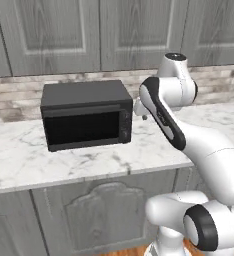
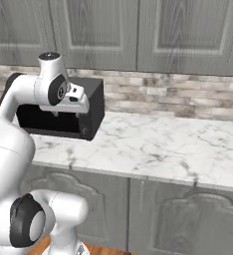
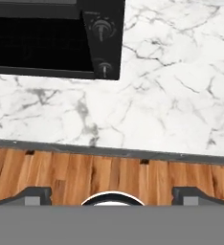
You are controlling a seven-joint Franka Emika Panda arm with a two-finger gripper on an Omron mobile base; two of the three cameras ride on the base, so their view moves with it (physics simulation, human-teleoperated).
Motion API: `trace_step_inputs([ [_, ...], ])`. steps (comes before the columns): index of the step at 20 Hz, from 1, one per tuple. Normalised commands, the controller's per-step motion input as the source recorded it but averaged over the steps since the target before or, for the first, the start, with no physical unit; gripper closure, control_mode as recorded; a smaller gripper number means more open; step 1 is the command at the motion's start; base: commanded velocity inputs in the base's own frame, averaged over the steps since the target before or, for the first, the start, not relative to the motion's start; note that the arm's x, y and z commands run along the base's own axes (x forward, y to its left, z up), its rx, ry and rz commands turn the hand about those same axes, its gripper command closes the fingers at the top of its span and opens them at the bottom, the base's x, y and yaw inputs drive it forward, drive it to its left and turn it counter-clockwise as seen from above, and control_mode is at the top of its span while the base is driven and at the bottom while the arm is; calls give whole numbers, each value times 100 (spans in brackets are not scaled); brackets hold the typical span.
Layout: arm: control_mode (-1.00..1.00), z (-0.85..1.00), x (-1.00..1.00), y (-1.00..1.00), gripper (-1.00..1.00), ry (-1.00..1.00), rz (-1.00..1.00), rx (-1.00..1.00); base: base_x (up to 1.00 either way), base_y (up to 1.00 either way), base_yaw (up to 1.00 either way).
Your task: Navigate to the toaster oven.
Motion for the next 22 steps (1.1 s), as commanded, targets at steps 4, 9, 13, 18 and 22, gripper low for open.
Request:
trace_step_inputs([
  [4, 100, 0, 0, 0, -100, 0, 0, 0, -18, 65, -4],
  [9, 100, 0, 0, 0, -100, 0, 0, 0, 6, 85, -3],
  [13, 100, 0, 0, 0, -100, 0, 0, 0, 29, 28, 0],
  [18, 100, 0, 0, 0, -100, 0, 0, 0, 93, 17, -4],
  [22, 100, 0, 0, 0, -100, 0, 0, 0, 4, 0, 0],
])
